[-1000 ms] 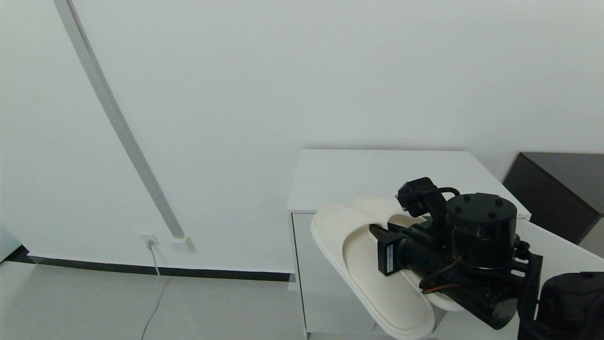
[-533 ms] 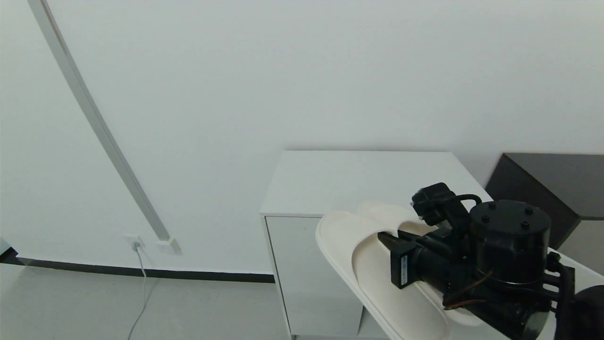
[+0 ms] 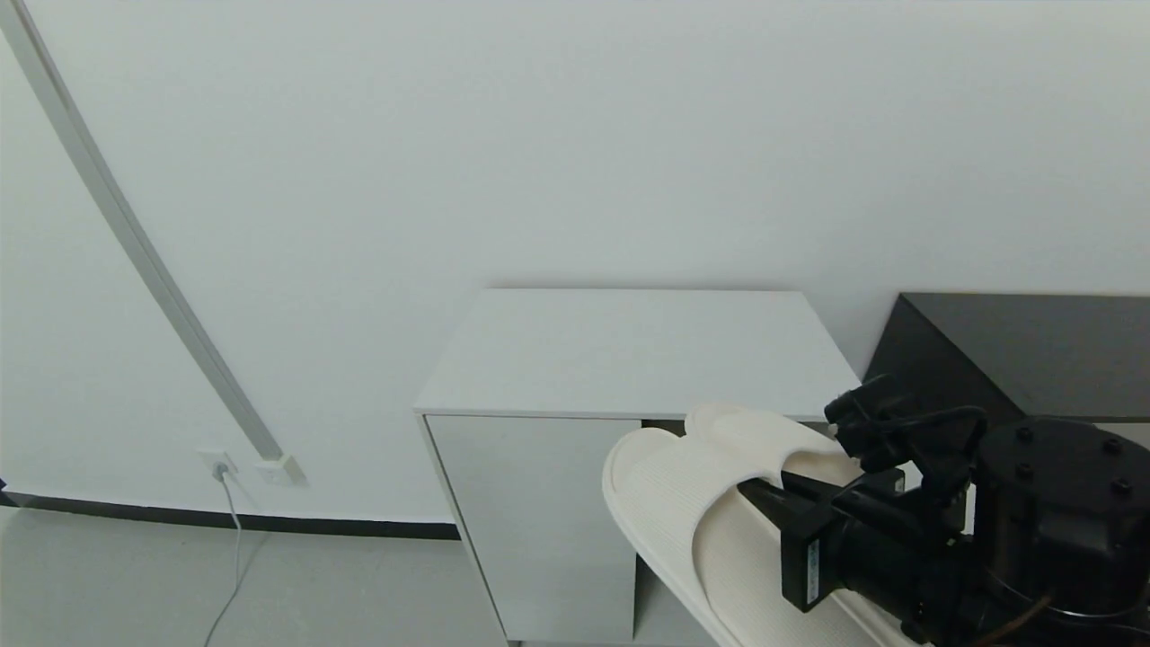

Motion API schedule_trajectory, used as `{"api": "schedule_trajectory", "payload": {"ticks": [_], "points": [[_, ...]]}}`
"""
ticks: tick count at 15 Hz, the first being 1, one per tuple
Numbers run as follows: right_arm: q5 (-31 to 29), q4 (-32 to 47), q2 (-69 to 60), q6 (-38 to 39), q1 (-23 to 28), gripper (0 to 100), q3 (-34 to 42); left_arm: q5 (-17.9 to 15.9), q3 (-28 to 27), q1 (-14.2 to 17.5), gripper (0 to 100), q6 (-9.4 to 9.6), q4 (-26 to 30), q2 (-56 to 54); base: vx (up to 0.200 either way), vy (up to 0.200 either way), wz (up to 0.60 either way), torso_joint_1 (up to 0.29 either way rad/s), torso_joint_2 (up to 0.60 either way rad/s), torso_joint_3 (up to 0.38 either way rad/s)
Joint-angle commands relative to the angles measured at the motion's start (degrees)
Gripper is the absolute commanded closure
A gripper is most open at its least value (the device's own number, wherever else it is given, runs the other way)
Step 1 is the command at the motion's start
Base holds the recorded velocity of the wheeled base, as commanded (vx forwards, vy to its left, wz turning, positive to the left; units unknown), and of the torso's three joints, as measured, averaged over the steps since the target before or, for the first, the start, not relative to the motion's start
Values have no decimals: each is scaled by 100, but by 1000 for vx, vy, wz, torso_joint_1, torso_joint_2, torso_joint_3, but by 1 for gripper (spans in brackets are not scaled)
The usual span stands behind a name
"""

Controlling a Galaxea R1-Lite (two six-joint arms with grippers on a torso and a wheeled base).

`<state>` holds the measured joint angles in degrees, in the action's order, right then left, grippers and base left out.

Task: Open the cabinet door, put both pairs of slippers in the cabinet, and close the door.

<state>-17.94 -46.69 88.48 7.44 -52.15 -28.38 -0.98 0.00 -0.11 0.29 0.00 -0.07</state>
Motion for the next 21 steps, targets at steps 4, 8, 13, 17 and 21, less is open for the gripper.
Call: {"api": "schedule_trajectory", "payload": {"ticks": [4,8,13,17,21], "points": [[-16,-24,-85,-14,-190,100,236,1,0,2,100,-3,0,7,0,0,0,0,0,0],[-7,-24,-15,-23,-181,100,245,1,0,2,100,-3,0,7,0,0,0,0,0,0],[-16,-33,-24,-23,-173,100,245,1,0,2,100,-3,0,7,0,0,0,0,0,0],[-16,-33,-6,-23,-173,100,254,1,0,2,100,-3,0,7,0,0,0,-20,47,27],[-16,-33,11,-23,-173,100,263,1,0,2,100,-3,0,7,0,0,0,-154,358,192]]}}
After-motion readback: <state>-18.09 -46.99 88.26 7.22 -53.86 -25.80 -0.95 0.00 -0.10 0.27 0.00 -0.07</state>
